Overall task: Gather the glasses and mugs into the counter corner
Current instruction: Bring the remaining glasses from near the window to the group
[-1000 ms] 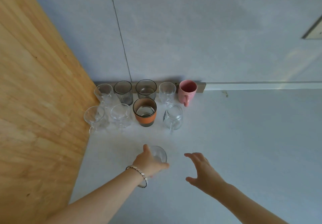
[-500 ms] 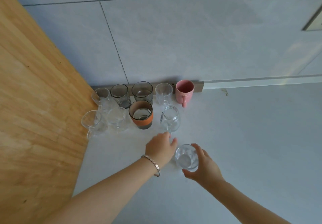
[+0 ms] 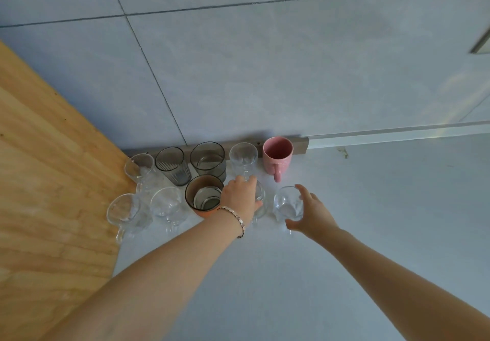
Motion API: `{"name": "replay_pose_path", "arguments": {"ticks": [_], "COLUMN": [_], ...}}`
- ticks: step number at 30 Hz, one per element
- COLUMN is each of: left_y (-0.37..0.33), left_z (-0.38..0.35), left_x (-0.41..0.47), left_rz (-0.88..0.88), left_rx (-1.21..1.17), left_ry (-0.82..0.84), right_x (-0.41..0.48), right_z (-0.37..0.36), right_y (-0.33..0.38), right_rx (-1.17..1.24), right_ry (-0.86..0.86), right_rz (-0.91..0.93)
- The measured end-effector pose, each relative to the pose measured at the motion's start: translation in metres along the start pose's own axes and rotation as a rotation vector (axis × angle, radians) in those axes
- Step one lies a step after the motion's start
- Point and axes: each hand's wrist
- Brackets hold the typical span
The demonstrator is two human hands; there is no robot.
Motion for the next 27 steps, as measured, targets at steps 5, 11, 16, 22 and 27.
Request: {"name": "replay_pose_path", "arguments": {"ticks": [5,11,16,22,27], "left_y": [0.009,0.008,-0.031,-0.145,-0.287], "left_z": [-0.001,0.0,-0.004,-0.032,-0.056], "left_x": [0.003,-0.009,-0.031,-0.059,-0.098], "left_rz": [0.012,-0.079,-0.489,-0.625,-0.726], "left_rx": [0.035,0.151,0.11,0.186,0.221], "left_ry": [0.002,-0.026,-0.009,0.345,0.385], "right_x": [0.012,-0.023,-0.07,-0.152,-0.247], "right_z": [0.0,0.002,0.011,0.051,0.1], "right_y": [0.015,-0.005,-0.069,-0.168,-0.276], "right_rx": [-0.029,-0.059,-0.166,-0.148,-0.125], "right_ry": [0.015,0.055,0.132,0.197,0.141], "right_rz": [-0.042,-0.136,-0.28,-0.472,-0.584]}}
Point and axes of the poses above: each hand's wrist, its own x-axis towards the middle knuckle, its own z-axis out of the back of the hand, y = z × x, and after that the axes turned 1 degree about -x, right-handed
